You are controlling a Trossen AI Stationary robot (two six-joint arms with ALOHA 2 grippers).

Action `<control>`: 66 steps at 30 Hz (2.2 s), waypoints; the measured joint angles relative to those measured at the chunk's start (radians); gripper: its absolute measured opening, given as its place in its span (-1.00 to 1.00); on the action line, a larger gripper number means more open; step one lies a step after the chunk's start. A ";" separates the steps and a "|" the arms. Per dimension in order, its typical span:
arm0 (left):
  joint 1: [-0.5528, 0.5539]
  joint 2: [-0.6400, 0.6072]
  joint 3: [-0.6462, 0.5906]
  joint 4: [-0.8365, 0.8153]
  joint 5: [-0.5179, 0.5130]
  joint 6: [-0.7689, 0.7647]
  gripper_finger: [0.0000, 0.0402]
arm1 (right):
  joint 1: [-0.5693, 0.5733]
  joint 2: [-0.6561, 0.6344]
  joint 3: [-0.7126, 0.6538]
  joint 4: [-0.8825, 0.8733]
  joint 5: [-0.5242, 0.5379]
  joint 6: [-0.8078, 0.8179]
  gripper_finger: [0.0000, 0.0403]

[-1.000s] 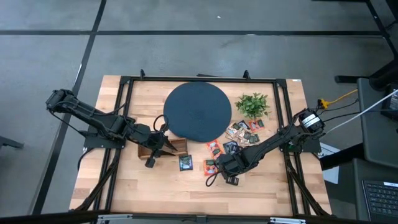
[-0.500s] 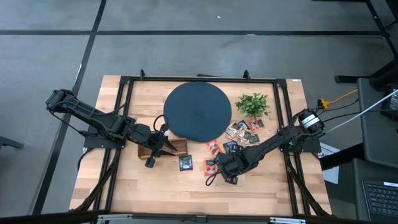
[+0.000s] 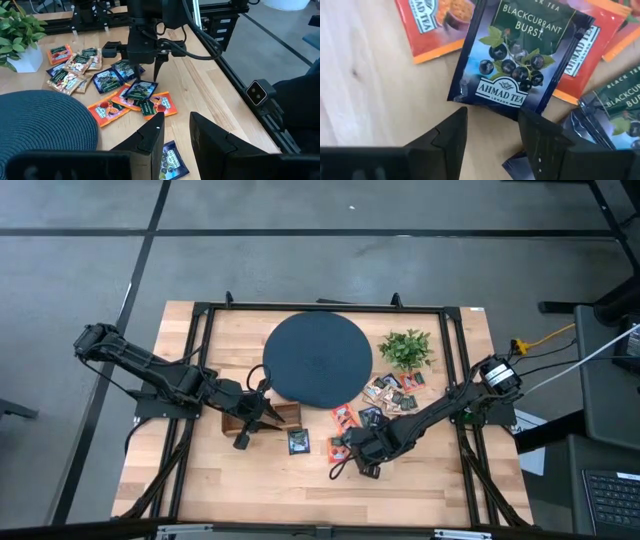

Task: Pick & Place Tea
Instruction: Put the blue tea bag into the middle section of the wooden organizer

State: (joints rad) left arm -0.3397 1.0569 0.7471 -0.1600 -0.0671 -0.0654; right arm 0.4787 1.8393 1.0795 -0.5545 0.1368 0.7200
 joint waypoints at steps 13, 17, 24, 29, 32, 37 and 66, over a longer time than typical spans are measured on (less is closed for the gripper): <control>0.000 0.000 0.000 0.008 0.000 0.000 -0.56 | 0.006 -0.002 0.113 -0.071 0.100 -0.072 -0.12; 0.000 0.000 0.000 0.008 0.000 0.000 -0.56 | 0.006 -0.002 0.095 -0.077 0.122 -0.070 -0.12; 0.000 0.000 0.000 0.008 0.000 0.000 -0.56 | 0.006 -0.002 0.058 -0.080 0.091 -0.011 -0.43; -0.010 0.000 0.000 0.061 -0.001 -0.016 -0.57 | 0.006 -0.002 0.022 -0.025 0.090 -0.012 -0.90; -0.035 0.000 0.000 0.092 -0.001 0.009 -0.57 | 0.006 -0.004 -0.031 0.060 0.093 -0.009 -0.94; -0.072 0.000 0.000 0.114 -0.056 -0.009 -0.57 | 0.006 -0.012 -0.106 0.136 0.090 0.059 -0.84; -0.108 0.566 0.135 0.238 -0.197 0.265 -0.57 | -0.003 -0.001 -0.121 0.282 0.176 0.061 -0.83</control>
State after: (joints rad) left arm -0.4480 1.6228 0.8818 0.0778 -0.2636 0.1995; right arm 0.4762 1.8385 0.9585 -0.2730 0.3130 0.7811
